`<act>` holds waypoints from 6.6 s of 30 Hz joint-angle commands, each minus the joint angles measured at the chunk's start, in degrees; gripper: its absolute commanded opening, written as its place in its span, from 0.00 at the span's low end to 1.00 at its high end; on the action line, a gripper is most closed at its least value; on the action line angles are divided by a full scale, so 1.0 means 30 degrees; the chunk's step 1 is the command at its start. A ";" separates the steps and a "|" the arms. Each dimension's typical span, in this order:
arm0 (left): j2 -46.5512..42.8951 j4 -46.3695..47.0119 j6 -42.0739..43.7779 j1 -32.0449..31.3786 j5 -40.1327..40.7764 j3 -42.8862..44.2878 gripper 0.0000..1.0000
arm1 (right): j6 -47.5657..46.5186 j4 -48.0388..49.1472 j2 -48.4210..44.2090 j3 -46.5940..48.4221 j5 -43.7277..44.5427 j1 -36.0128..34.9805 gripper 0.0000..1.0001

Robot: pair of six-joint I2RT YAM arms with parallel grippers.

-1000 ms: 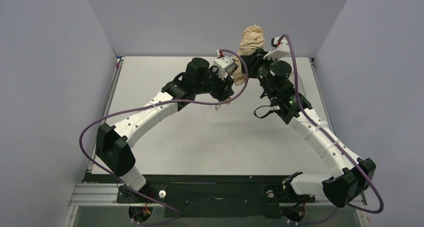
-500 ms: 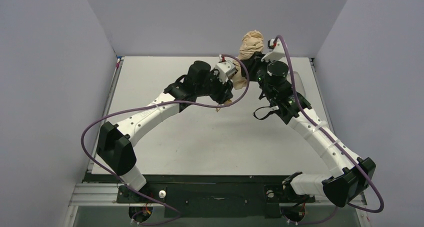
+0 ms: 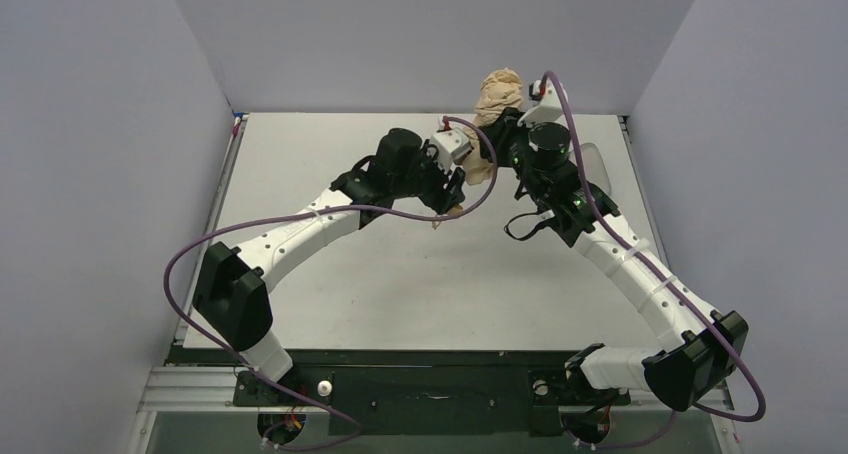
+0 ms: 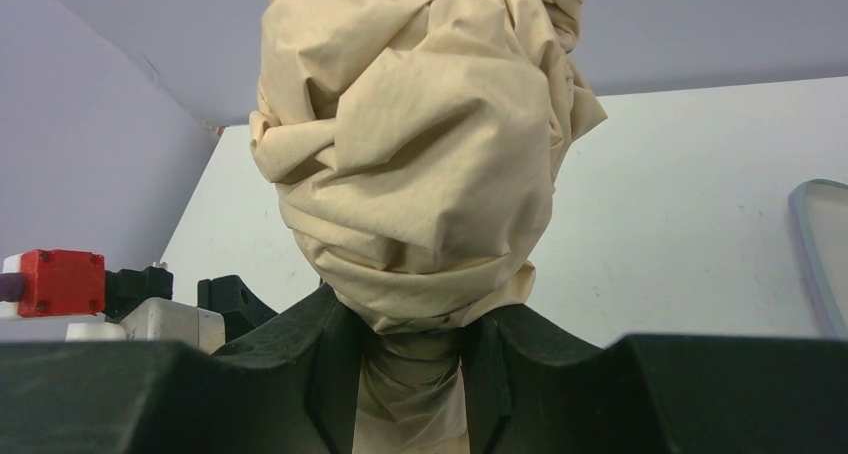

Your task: Open the umbrella

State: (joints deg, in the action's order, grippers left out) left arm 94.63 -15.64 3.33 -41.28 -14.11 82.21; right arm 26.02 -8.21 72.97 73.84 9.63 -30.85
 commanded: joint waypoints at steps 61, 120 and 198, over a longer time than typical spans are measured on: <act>-0.2111 -0.2604 0.4546 0.1594 -0.0925 -0.7185 0.32 | 0.3084 0.6279 -0.0222 0.2942 -0.0744 0.3214 0.00; -0.2588 1.3216 -1.3605 0.6683 -1.3418 0.0635 0.00 | -0.1075 0.4109 -0.1320 0.3619 -1.2368 0.2479 0.76; -0.1395 0.5588 1.0577 -0.2429 0.7969 0.0530 0.48 | 0.9139 -0.1123 0.1104 0.4039 -0.1802 0.0418 0.00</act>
State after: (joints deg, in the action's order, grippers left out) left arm 90.87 0.45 35.27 -49.23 7.79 81.67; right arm 50.30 -17.02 76.62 83.05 7.75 -29.30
